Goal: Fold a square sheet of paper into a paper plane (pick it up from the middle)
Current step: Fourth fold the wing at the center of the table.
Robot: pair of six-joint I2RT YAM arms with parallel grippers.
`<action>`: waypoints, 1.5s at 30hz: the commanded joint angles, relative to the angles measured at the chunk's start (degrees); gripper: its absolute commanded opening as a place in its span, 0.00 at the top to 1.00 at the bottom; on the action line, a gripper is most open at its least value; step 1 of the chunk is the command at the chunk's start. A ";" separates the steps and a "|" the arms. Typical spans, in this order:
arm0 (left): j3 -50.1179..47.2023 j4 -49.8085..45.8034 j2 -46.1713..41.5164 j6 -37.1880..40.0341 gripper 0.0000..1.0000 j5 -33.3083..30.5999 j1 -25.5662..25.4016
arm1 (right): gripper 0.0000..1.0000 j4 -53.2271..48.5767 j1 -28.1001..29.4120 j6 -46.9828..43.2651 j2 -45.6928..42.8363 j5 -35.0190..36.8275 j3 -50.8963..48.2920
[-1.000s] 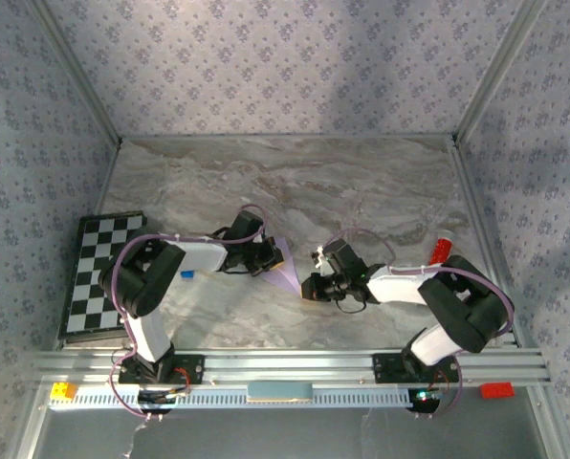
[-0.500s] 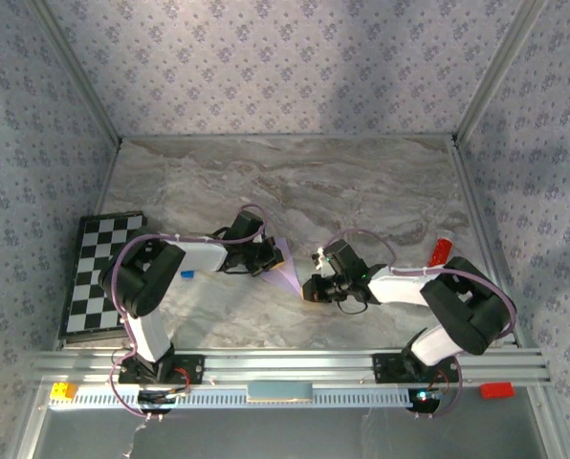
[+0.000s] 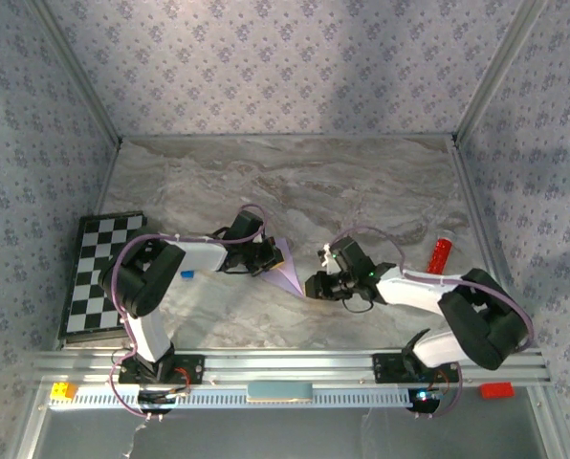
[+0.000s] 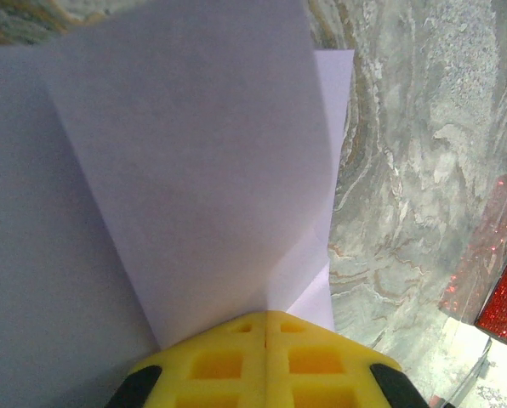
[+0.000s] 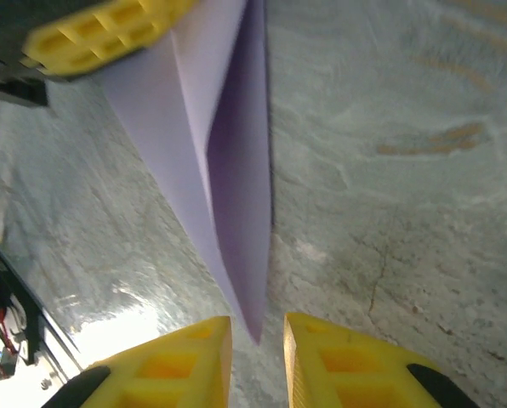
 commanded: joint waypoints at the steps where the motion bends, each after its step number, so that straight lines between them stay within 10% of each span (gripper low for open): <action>1: -0.19 -4.32 1.97 1.60 1.00 -2.90 0.28 | 0.76 -0.70 -0.26 0.08 -0.67 -2.14 4.11; 8: -0.35 -4.14 2.03 1.51 1.00 -2.83 0.28 | 0.94 2.35 1.28 0.34 7.55 -6.25 9.41; 45: -1.94 -3.09 2.29 0.42 1.00 -3.36 0.57 | 0.94 6.90 2.57 4.52 8.82 -3.33 -2.88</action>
